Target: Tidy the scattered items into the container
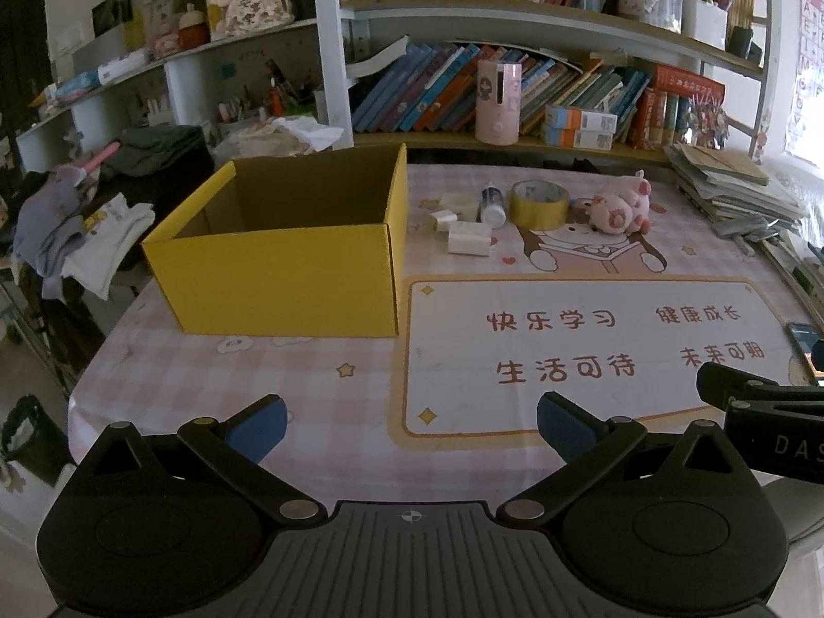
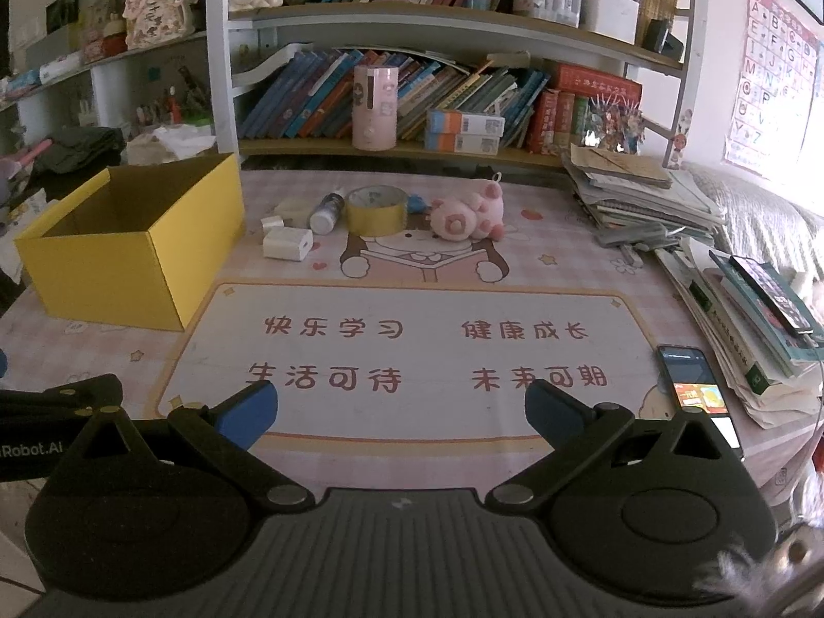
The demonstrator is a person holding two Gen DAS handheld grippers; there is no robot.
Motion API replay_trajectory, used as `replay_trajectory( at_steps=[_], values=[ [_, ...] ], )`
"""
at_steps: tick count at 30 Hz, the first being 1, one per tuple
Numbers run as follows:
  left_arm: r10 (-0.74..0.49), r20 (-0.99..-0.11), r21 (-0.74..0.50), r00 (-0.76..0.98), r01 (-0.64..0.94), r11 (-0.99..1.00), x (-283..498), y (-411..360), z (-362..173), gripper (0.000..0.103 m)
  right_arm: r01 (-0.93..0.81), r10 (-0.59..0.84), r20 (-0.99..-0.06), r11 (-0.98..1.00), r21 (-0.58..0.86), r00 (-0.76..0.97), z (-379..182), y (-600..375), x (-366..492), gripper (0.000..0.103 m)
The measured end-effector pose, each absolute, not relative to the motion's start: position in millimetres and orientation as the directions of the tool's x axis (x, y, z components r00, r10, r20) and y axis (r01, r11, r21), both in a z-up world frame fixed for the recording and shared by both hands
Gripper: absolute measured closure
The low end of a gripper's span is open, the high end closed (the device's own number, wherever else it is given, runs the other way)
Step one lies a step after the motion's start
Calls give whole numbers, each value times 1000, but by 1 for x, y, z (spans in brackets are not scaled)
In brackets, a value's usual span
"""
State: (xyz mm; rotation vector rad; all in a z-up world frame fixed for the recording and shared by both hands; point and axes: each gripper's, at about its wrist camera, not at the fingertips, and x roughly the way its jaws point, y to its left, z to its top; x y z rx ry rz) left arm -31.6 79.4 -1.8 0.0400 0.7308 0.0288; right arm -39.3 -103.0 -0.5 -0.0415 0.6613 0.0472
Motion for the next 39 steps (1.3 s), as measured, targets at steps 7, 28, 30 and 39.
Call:
replay_trajectory(
  at_steps=[7,28,30,39],
  values=[
    [32,-662,45,749,-4,999,-37,85,0,0,-55,29,-612,998,-24,790,2,-101,-44,0],
    [25,-676,36,737,0,999,-28,93,-5,0,-60,21,-622,997,-42,783,1,-90,-36,0],
    [24,-676,35,736,-1,999,-25,93,-6,0,-64,21,-624,997,-47,781,1,-88,-32,0],
    [33,-675,50,737,1,999,-3,82,-9,0,-71,28,-625,997,-44,780,-3,-96,-5,0]
  ],
)
